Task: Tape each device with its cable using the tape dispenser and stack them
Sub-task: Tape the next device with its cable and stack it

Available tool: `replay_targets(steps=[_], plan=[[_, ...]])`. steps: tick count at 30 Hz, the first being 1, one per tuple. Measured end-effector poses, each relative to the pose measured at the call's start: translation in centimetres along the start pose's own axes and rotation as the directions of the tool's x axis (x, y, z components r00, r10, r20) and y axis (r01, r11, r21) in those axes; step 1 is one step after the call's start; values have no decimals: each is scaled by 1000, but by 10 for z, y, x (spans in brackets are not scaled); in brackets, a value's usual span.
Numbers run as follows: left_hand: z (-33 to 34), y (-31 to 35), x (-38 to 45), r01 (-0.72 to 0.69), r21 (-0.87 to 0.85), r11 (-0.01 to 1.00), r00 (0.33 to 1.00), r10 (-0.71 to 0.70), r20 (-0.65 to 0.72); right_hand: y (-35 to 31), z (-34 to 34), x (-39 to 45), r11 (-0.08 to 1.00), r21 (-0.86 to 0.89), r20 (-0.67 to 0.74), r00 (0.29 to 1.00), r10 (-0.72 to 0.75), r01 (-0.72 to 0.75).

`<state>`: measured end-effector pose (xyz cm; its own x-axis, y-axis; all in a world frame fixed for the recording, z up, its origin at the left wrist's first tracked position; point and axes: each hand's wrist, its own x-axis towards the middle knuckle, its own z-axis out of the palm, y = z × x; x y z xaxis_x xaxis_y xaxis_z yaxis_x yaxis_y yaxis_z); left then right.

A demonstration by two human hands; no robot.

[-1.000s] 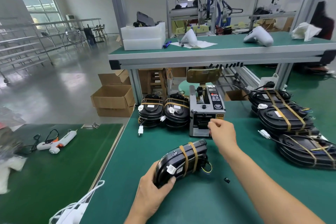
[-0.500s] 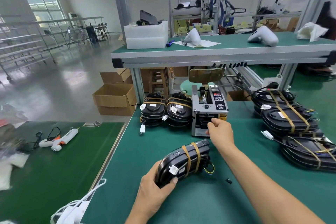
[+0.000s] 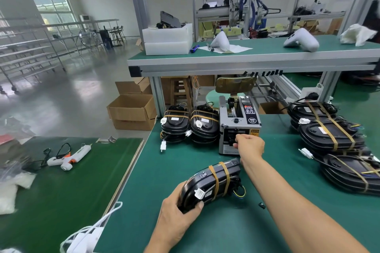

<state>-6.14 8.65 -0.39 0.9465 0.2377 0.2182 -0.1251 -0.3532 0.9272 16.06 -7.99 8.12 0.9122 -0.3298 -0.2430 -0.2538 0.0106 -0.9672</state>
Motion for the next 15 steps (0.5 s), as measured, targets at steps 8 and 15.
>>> replay_targets(steps=[8, 15], plan=[[0, 2, 0, 6, -11, 1000, 1000, -6, -9, -4, 13, 4, 994, 42, -89, 991, 101, -98], [0, 2, -1, 9, -18, 1000, 1000, -9, -10, -3, 12, 10, 994, 35, -75, 992, 105, -102]])
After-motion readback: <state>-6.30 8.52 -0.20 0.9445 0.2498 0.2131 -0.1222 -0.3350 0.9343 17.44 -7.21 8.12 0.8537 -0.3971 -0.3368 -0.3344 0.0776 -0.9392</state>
